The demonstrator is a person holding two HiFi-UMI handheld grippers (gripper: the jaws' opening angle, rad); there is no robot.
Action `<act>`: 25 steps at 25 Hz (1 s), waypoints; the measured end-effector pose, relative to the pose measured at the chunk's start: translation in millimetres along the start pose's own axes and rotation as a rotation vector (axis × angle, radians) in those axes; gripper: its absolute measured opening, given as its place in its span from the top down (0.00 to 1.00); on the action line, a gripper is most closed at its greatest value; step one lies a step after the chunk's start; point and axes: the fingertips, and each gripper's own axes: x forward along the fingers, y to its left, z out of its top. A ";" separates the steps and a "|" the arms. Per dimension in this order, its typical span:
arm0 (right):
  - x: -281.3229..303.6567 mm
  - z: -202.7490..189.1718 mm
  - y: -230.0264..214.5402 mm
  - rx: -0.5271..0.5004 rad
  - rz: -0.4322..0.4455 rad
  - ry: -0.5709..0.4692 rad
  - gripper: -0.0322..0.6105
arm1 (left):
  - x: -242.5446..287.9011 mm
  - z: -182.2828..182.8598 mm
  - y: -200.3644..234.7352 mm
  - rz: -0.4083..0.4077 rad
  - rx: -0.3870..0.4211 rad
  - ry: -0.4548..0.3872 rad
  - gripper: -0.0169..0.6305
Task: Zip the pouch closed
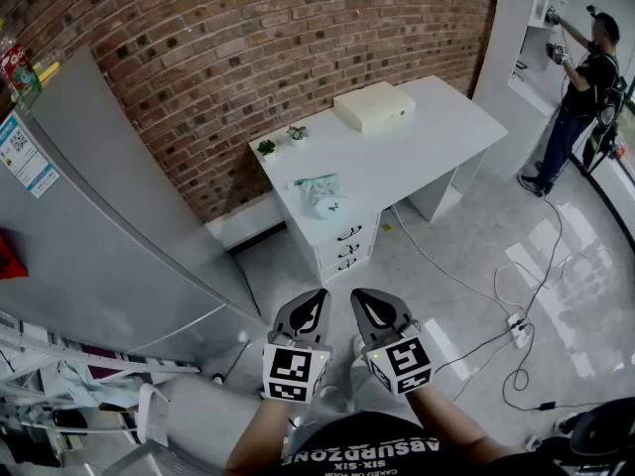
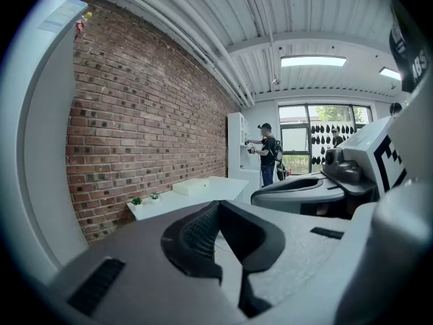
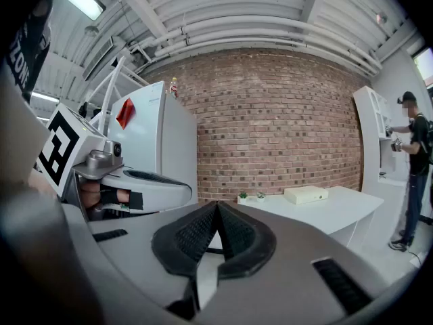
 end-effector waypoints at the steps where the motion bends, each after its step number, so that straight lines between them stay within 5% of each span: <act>1: 1.1 0.4 -1.6 -0.002 0.003 -0.002 0.95 | 2.4 0.6 0.3 0.000 0.003 0.002 0.97; 21: 66.4 11.2 -65.2 -0.042 0.083 0.041 0.95 | 87.0 15.1 44.4 0.017 -0.010 0.022 0.96; 25: 88.6 14.9 -86.2 -0.050 0.106 0.039 0.83 | 113.7 18.1 54.7 0.001 -0.020 0.029 0.79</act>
